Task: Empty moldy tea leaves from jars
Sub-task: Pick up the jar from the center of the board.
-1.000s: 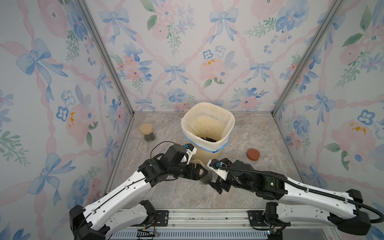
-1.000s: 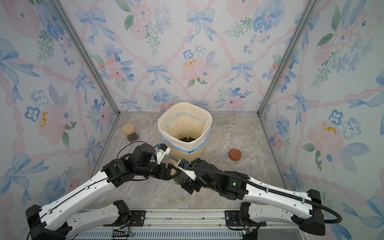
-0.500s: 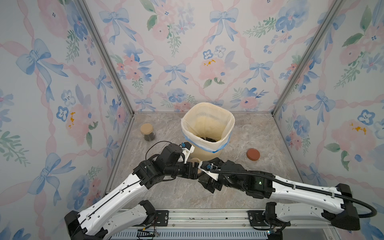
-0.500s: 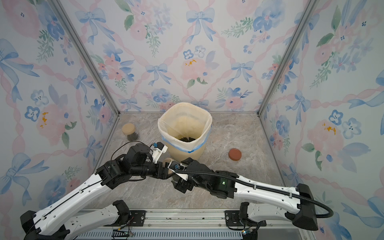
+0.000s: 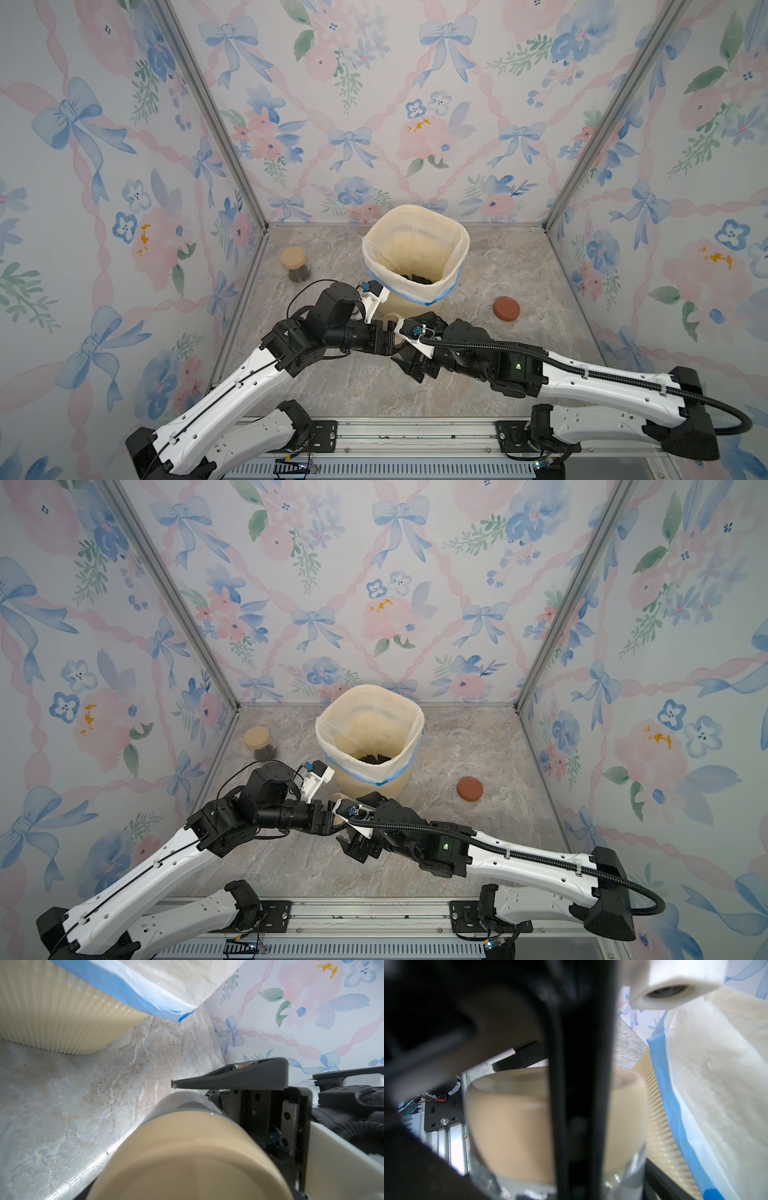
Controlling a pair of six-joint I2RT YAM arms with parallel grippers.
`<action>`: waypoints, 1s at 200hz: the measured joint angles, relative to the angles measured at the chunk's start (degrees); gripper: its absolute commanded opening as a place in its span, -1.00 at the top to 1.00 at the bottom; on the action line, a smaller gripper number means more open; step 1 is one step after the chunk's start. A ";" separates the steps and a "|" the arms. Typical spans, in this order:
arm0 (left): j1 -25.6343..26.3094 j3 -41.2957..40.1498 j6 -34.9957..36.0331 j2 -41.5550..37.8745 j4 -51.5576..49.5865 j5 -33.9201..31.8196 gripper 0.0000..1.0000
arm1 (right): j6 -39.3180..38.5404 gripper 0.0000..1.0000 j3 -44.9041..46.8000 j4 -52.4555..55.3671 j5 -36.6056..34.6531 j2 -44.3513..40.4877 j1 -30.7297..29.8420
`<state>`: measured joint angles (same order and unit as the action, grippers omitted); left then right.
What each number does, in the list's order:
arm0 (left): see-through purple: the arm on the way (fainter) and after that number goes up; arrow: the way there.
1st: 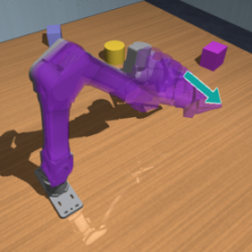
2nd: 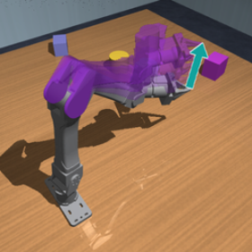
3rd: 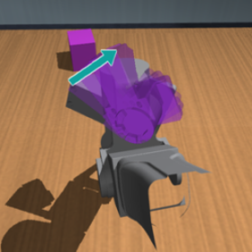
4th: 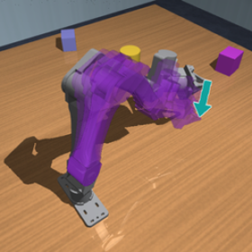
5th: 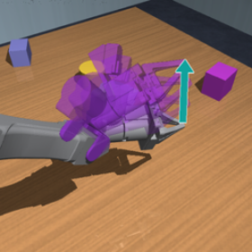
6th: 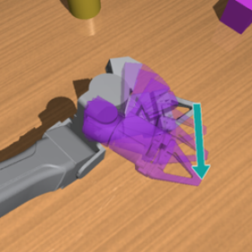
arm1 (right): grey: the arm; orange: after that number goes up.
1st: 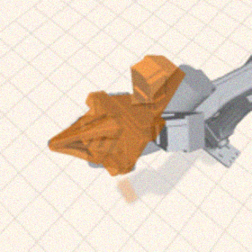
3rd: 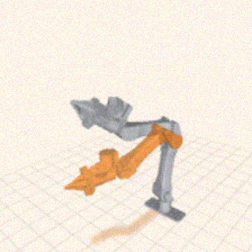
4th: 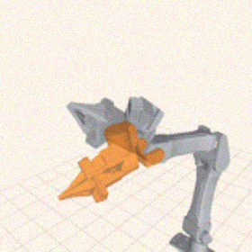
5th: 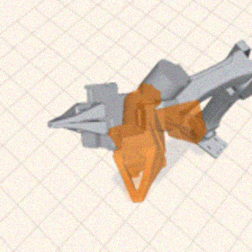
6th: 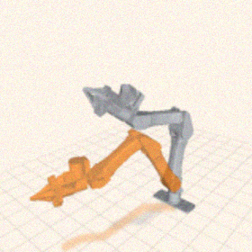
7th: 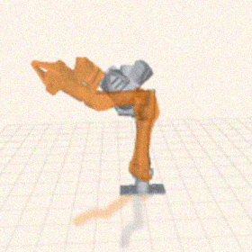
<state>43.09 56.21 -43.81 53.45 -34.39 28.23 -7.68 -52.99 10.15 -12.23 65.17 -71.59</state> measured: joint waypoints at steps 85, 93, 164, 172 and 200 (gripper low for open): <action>-1.60 0.00 0.13 -0.02 0.72 3.21 0.01 | 1.44 -0.95 3.23 -2.45 3.54 -1.57 2.16; -1.75 0.00 0.20 -0.02 1.01 3.43 0.02 | 1.55 -0.97 3.52 -2.45 3.72 -1.99 2.34; -1.95 0.59 0.17 1.40 3.41 4.37 -0.02 | 2.14 -0.65 4.11 -2.14 7.58 -3.65 4.90; -1.95 0.59 0.17 1.73 3.56 4.42 -0.06 | 2.12 -0.58 4.20 -2.08 8.04 -3.65 5.11; -1.95 0.61 0.24 2.99 4.28 4.48 -0.23 | 2.12 -0.51 4.42 -1.73 9.46 -3.67 6.36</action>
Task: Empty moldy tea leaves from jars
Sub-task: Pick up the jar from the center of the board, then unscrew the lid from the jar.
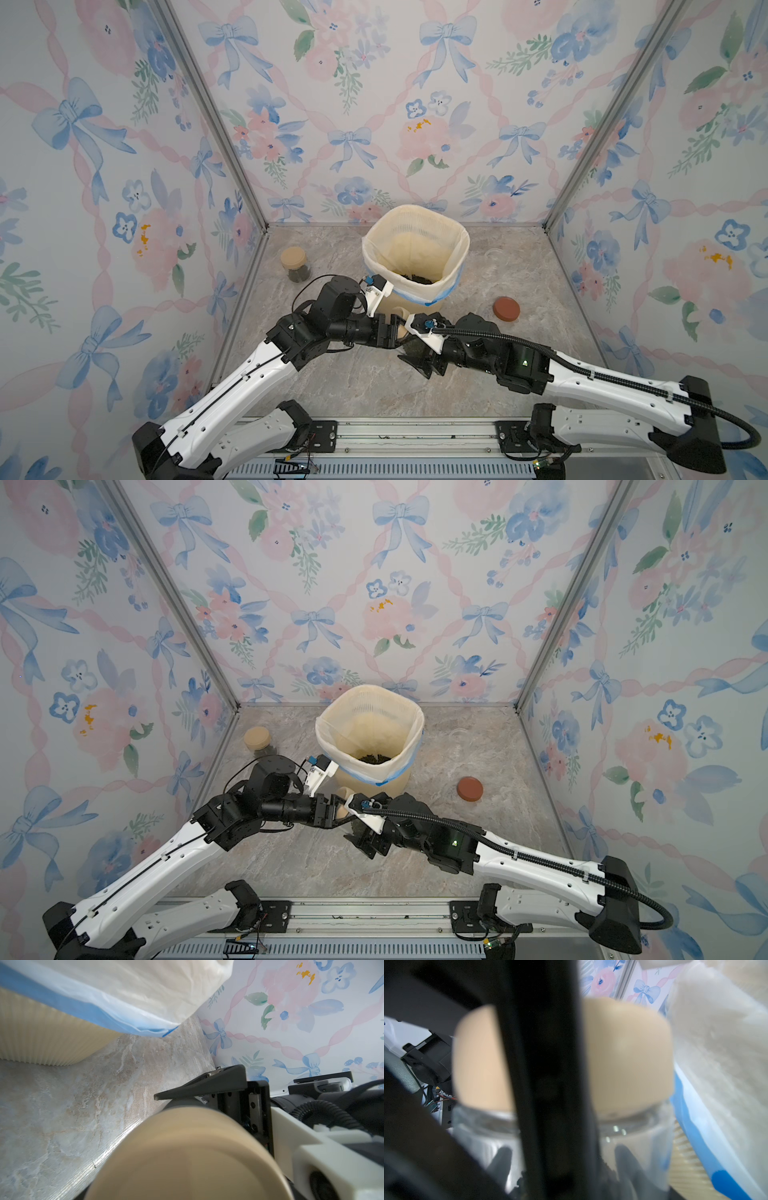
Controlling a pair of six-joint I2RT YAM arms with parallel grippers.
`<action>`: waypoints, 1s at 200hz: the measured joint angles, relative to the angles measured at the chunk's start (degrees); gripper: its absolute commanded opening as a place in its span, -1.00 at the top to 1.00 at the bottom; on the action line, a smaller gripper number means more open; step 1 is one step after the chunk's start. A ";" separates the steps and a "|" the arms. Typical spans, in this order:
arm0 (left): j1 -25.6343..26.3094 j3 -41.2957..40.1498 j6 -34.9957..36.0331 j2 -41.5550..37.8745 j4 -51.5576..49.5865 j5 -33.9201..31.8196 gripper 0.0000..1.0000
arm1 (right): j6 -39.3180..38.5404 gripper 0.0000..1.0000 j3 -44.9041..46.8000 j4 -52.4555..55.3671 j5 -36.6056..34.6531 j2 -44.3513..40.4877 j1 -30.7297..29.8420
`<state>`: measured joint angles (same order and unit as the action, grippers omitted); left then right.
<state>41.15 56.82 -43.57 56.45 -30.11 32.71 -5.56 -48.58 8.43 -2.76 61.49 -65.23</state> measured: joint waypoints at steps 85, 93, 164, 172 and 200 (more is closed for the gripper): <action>-1.64 1.36 1.55 1.36 0.96 1.25 -0.89 | 1.07 -0.47 1.99 1.09 3.15 -3.39 3.28; -1.88 1.60 1.60 1.36 0.94 1.25 -0.90 | 1.29 -0.47 2.21 1.31 3.82 -3.80 3.89; -2.58 3.91 2.86 1.53 1.36 1.68 -0.93 | 2.60 -0.45 2.23 3.43 9.18 -4.83 5.62; -2.60 3.91 3.02 1.62 1.36 1.77 -0.93 | 2.64 -0.44 2.23 3.74 9.64 -4.92 5.64; -2.60 3.93 3.50 2.08 1.38 2.56 -0.91 | 3.23 -0.44 2.23 4.44 10.54 -5.33 5.97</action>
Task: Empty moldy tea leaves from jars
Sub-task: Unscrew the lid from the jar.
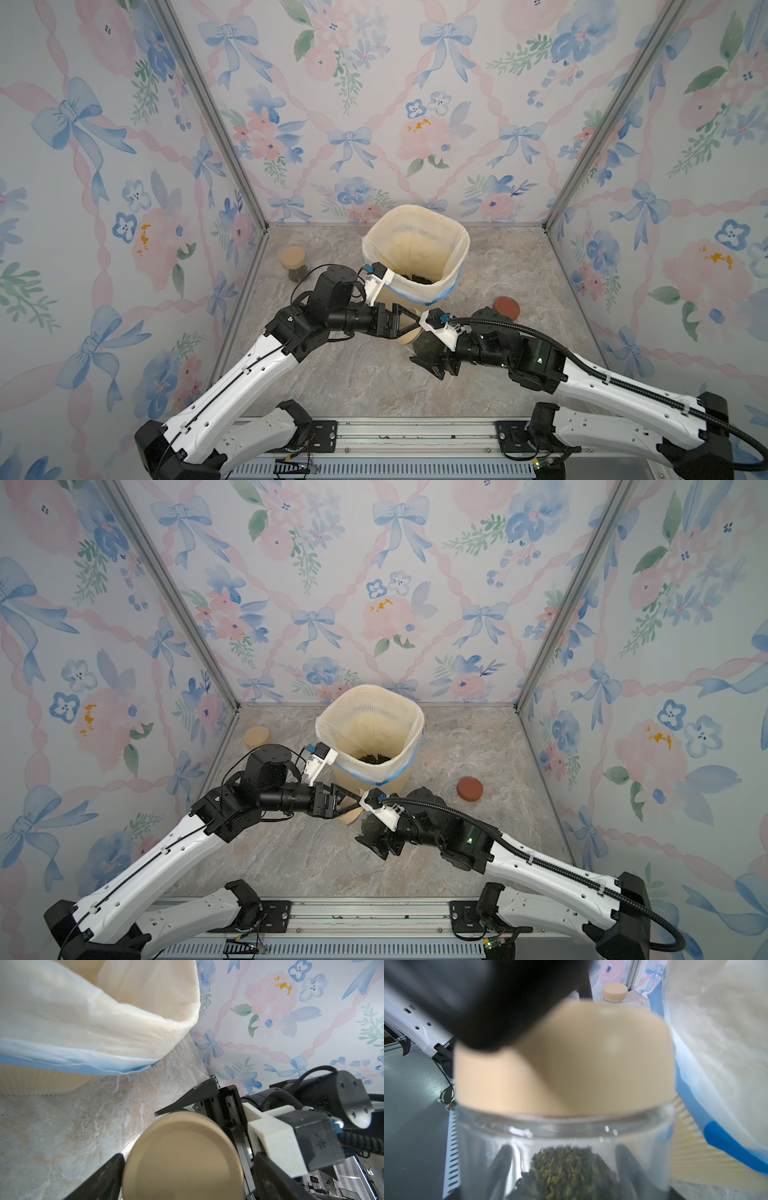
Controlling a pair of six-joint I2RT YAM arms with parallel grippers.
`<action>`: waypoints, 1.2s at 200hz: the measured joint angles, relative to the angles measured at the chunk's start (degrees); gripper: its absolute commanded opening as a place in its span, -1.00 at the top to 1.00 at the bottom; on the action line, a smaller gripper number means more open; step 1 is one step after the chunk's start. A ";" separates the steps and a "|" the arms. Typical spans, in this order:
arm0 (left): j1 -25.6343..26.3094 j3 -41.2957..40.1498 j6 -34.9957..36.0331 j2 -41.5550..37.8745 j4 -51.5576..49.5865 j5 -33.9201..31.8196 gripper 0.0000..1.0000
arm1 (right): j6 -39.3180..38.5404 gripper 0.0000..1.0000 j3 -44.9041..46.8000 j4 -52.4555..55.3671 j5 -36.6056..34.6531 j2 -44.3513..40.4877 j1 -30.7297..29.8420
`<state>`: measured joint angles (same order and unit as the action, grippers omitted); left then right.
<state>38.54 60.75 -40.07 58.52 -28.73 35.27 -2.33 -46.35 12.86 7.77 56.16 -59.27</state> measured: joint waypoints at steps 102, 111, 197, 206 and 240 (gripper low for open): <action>0.00 0.00 1.49 0.26 -0.04 3.19 -0.57 | 0.87 -0.42 0.00 0.09 0.42 -1.73 0.83; 0.00 0.00 1.55 0.33 -0.02 3.21 -0.57 | 0.90 -0.43 0.00 0.22 0.37 -1.73 0.83; 0.00 0.00 -0.98 1.07 0.09 2.12 -0.24 | -1.70 -0.40 0.00 1.79 -4.39 -1.73 0.13; 0.02 0.00 -2.27 1.09 0.20 1.68 -0.24 | -2.49 -0.40 0.00 1.81 -6.21 -1.73 -0.46; 0.87 0.68 -7.96 1.14 0.39 -0.94 -0.26 | -5.33 -0.41 0.00 1.33 -12.11 -1.73 -2.10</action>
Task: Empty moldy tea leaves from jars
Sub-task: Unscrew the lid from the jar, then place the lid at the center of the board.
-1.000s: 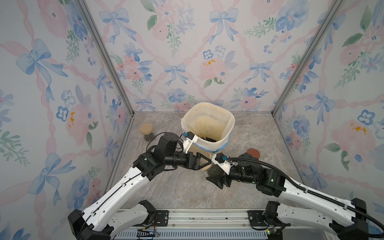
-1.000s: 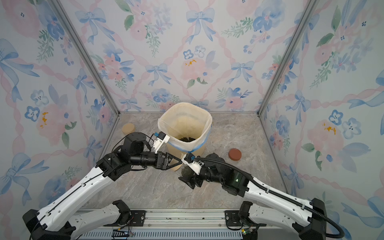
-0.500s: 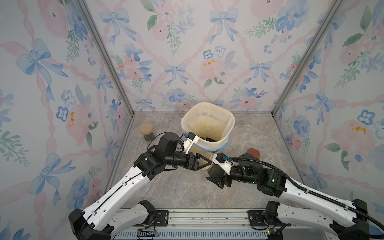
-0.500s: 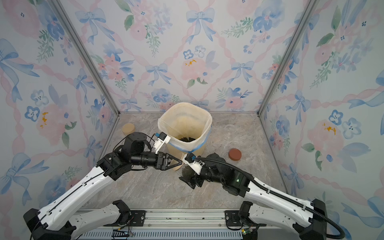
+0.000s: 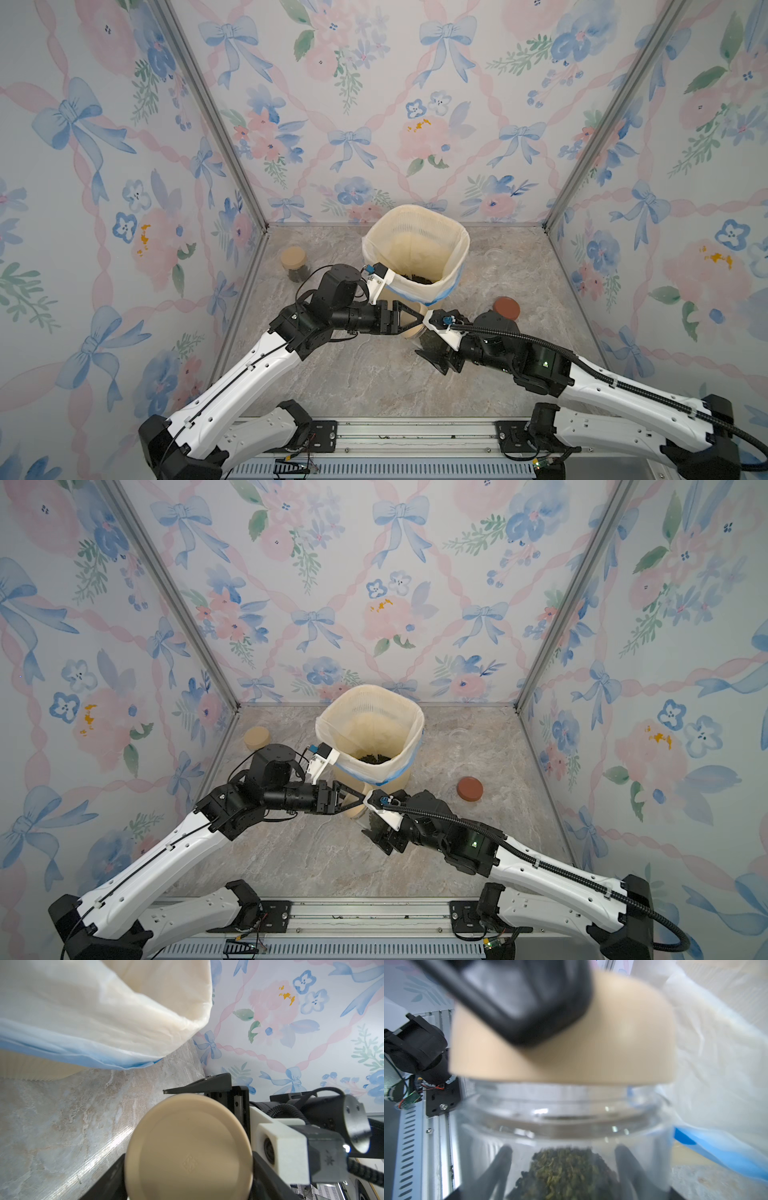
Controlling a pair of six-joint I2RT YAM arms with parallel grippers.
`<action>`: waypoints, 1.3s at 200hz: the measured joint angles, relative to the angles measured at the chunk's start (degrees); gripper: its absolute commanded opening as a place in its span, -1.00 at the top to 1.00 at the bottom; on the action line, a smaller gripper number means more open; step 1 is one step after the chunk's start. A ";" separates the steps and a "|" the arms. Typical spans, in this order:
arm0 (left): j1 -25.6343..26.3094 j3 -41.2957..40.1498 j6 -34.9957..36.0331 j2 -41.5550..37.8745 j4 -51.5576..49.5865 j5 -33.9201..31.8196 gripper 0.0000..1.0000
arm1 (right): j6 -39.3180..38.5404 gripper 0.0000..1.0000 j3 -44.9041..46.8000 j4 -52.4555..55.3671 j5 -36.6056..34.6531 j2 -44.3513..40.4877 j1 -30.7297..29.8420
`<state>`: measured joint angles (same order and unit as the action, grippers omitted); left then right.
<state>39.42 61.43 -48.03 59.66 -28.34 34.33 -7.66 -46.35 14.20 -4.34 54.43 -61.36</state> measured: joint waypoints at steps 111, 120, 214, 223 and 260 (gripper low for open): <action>0.11 1.60 -10.67 0.02 0.07 -2.34 -0.19 | -2.71 -0.40 0.87 -2.97 -6.38 -0.35 -1.01; 0.11 1.60 -10.84 0.02 0.02 -2.32 -0.20 | -2.67 -0.40 1.20 -2.93 -6.93 -0.70 -1.01; -3.98 -2.08 -9.68 -5.79 0.00 -1.01 -0.18 | -1.57 -0.40 1.84 -2.58 -9.49 -5.29 -0.94; -4.57 -3.85 -9.20 -6.97 -0.04 -1.40 -0.17 | -1.36 -0.40 1.84 -2.34 -9.49 -6.16 -0.94; -4.44 -9.97 -6.54 -8.07 -0.42 -6.49 -0.15 | -0.70 -0.41 1.84 -1.09 -9.62 -8.31 -0.87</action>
<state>34.98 51.46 -54.57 51.59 -28.75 27.83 -8.36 -44.51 13.10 -13.96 46.13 -62.24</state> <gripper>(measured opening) 0.789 0.878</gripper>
